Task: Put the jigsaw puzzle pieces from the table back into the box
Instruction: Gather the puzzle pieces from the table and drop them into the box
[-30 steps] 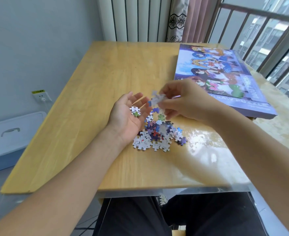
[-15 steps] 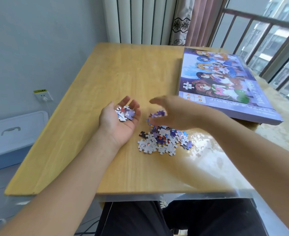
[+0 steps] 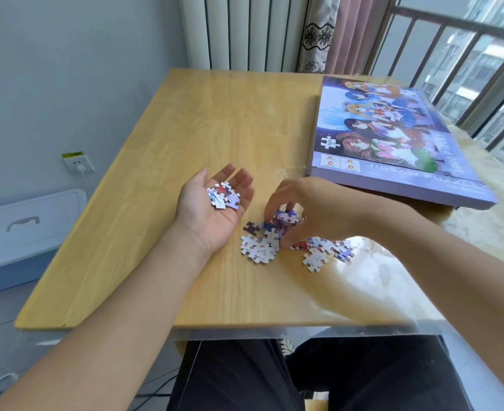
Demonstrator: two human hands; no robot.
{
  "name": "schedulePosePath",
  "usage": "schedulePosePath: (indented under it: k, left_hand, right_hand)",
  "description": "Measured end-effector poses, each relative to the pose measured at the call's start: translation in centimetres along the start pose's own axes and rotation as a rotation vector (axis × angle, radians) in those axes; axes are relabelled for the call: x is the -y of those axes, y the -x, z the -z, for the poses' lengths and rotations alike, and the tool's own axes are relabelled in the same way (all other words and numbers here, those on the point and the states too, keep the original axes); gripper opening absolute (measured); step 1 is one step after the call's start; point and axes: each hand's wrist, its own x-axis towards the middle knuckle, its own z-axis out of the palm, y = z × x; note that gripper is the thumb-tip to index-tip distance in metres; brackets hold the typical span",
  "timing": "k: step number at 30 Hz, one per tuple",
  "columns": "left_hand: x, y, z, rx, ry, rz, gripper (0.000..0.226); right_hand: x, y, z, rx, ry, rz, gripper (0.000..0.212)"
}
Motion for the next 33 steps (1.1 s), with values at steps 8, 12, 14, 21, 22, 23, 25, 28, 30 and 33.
schedulePosePath:
  k: [8, 12, 14, 21, 22, 23, 25, 28, 30, 33]
  left_hand:
    - [1.0, 0.1, -0.1, 0.012, -0.08, -0.047, 0.038]
    - [0.8, 0.2, -0.2, 0.011, -0.04, -0.045, 0.037]
    - [0.7, 0.2, -0.2, 0.016, -0.014, -0.042, 0.038]
    - [1.0, 0.1, -0.2, 0.037, 0.012, -0.01, 0.037]
    - [1.1, 0.0, -0.2, 0.04, 0.008, -0.01, 0.037]
    - [1.1, 0.0, -0.2, 0.043, 0.004, -0.012, 0.037]
    - [1.2, 0.0, -0.2, 0.047, -0.009, -0.018, 0.037]
    - [1.3, 0.0, -0.1, 0.05, -0.038, -0.028, 0.038]
    - [1.3, 0.0, -0.1, 0.047, -0.05, -0.032, 0.037]
    - [1.4, -0.1, -0.1, 0.038, -0.063, -0.037, 0.037]
  right_hand:
    - [-0.9, -0.2, -0.5, -0.087, -0.053, 0.037, 0.017]
    - [-1.2, 0.0, 0.1, -0.105, -0.103, 0.03, 0.03]
    - [-1.6, 0.6, 0.8, -0.06, -0.072, 0.0, 0.055]
    - [-2.4, 1.7, 0.7, 0.149, 0.013, -0.035, 0.079]
    - [-2.4, 1.7, 0.7, 0.122, -0.016, -0.03, 0.068]
    - [-2.3, 1.7, 0.6, 0.106, -0.036, -0.03, 0.059]
    - [-2.3, 1.9, 0.6, 0.086, -0.042, -0.028, 0.045]
    - [-2.2, 1.9, 0.5, 0.075, -0.038, -0.024, 0.034]
    - [-2.1, 2.0, 0.5, 0.067, -0.05, -0.022, 0.029]
    - [-2.1, 2.0, 0.5, 0.028, -0.057, -0.03, 0.025]
